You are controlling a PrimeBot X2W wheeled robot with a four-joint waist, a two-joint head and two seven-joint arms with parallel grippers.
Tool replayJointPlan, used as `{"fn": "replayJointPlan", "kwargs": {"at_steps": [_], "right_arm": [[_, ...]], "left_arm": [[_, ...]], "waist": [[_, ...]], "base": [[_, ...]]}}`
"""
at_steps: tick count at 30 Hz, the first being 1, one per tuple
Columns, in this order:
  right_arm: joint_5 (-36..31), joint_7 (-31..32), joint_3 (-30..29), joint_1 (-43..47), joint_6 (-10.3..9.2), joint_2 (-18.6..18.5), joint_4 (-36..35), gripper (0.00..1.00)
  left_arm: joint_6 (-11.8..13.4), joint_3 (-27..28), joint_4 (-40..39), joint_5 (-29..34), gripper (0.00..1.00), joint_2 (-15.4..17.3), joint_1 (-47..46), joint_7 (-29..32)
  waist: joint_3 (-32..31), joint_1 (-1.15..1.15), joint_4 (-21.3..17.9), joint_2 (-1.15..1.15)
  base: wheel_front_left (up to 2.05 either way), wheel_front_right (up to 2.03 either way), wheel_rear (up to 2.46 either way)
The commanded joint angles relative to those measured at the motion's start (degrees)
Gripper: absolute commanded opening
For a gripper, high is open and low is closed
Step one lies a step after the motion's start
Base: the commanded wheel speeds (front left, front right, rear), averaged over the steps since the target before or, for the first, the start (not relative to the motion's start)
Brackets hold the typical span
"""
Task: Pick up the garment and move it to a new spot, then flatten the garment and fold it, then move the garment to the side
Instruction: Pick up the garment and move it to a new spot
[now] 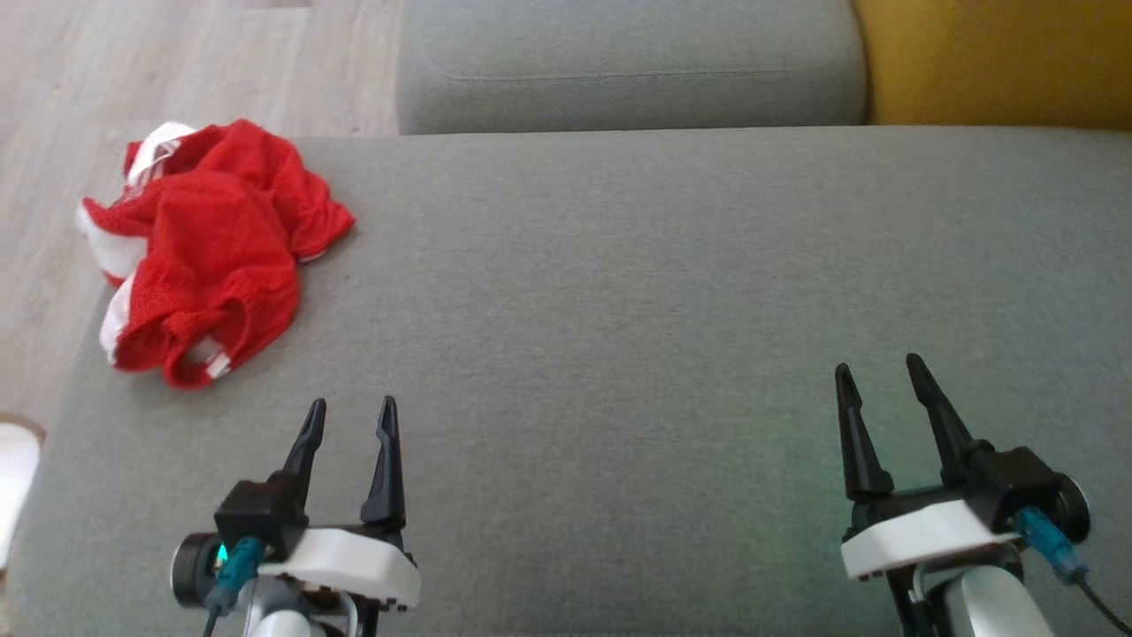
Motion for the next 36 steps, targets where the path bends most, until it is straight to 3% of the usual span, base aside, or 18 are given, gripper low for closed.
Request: {"fn": "replayJointPlan", "kwargs": {"at_steps": [1,17,21,36], "right_arm": [[-0.1,-0.78,1.12,-2.89,0.43,-0.46,-2.51,1.0],[0.82,-0.78,1.05,-1.94,0.43,-0.46,-3.59,1.0],[1.02,-0.78,1.59,-2.11,0.43,-0.46,-3.53,1.0],[0.06,-0.78,2.49,-3.33,0.43,-0.46,-3.51,1.0]], "left_arm": [[0.42,2.15,-1.56,-0.05,1.0,0.52,-3.32,-0.71],[-0.02,3.55,-1.78,1.16,1.0,0.52,-3.43,-0.71],[-0.12,4.23,-2.0,1.33,1.0,0.52,-3.11,-0.71],[0.56,5.95,-3.6,0.18,1.0,0.52,-2.57,-0.71]], "waist": [[0.13,0.0,2.09,0.0],[-0.28,0.0,23.52,0.0],[-0.17,0.0,27.35,0.0],[2.03,0.0,27.17,0.0]], "base": [[0.0,0.0,0.0],[0.0,0.0,0.0],[0.0,0.0,0.0],[0.0,0.0,0.0]]}}
